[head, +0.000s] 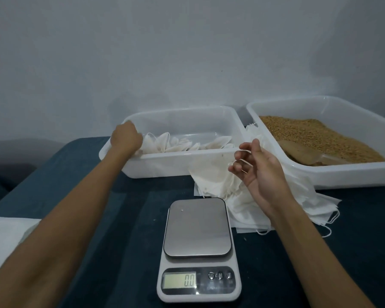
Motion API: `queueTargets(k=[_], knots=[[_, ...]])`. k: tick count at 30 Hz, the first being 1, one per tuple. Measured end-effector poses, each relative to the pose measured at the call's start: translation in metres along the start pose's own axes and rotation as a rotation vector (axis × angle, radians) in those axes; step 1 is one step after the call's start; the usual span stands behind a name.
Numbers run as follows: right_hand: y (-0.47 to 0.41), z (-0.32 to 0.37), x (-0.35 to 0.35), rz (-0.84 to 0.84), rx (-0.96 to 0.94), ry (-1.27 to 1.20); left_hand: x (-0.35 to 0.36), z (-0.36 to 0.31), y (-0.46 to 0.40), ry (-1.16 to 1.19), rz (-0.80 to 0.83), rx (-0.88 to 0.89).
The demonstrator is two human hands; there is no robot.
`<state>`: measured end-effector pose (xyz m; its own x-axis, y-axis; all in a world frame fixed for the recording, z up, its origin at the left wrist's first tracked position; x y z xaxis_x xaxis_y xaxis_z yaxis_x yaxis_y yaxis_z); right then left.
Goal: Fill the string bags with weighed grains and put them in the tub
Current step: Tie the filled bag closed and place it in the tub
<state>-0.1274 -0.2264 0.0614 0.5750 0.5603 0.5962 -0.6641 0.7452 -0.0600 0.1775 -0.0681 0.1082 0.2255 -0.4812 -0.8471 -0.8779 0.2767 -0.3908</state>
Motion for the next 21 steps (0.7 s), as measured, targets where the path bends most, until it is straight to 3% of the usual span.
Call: queueTargets(k=[2,3,6,11,14,17,21], knots=[[0.000,0.001,-0.002,-0.009,-0.012,-0.001,-0.021,-0.025,0.031,0.243,-0.280,0.139],[-0.001,0.002,-0.002,-0.016,-0.016,0.000,-0.028,-0.037,0.055,0.358,-0.339,0.251],[-0.001,0.003,-0.004,-0.037,-0.021,-0.004,-0.025,-0.061,0.134,0.377,-0.214,0.553],[0.001,0.001,-0.002,-0.029,-0.018,0.028,0.012,-0.055,0.164,0.114,0.128,0.264],[0.001,-0.001,0.000,-0.025,-0.013,0.042,0.021,-0.065,0.163,0.218,0.230,0.164],[0.001,-0.004,0.000,-0.016,-0.009,0.066,0.028,-0.073,0.164,0.350,0.229,0.126],[0.001,-0.006,0.001,-0.005,-0.011,0.110,0.022,-0.079,0.168,0.459,0.087,0.078]])
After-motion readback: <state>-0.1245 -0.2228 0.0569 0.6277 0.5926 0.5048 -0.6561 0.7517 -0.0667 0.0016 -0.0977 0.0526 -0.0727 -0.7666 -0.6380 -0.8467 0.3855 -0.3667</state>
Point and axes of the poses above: each hand's wrist, its own y-axis away from the middle knuckle, its own x-axis out of the palm, z = x × y, the point moved 3 cm from there along -y, towards the middle knuckle, and after that the axes turned 9 degrees about -z, right-handed, at the moved point
